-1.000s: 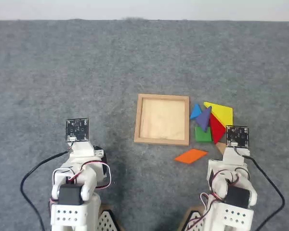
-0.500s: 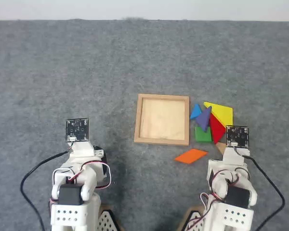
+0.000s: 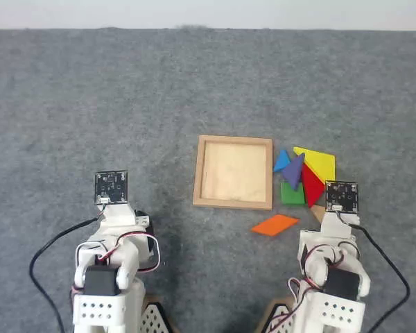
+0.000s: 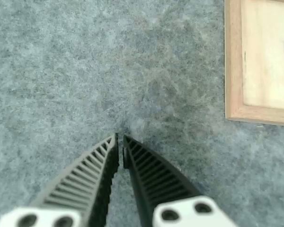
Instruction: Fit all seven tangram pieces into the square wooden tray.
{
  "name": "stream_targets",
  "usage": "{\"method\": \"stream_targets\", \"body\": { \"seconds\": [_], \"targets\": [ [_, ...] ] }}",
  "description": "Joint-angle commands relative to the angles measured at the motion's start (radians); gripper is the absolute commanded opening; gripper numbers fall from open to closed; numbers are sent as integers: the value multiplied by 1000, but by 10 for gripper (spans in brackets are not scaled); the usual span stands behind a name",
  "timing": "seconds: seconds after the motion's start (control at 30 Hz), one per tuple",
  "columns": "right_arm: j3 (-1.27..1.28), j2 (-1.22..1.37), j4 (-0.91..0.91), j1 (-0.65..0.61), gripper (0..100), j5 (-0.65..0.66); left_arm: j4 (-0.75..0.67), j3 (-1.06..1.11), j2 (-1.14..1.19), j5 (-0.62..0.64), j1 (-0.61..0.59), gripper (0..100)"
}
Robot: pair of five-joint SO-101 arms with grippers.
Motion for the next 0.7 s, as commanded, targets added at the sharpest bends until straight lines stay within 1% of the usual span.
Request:
{"method": "stream_targets", "body": {
  "seconds": [0.0, 0.37, 0.47, 0.5, 0.63, 0.67],
  "targets": [
    [11, -24, 8, 16, 8, -12, 5, -13, -20, -15, -6, 14],
    [11, -24, 4, 13, 9, -8, 5, -13, -20, -15, -6, 14],
    [9, -22, -64, 28, 9, 17, 5, -13, -20, -15, -6, 14],
    [9, -22, -94, 44, 9, 60, 5, -13, -20, -15, -6, 14],
    [5, -22, -323, 62, 8, 361, 5, -13, -20, -15, -6, 14],
    [5, -22, -351, 65, 8, 410, 5, -13, -20, -15, -6, 14]
  ]
}}
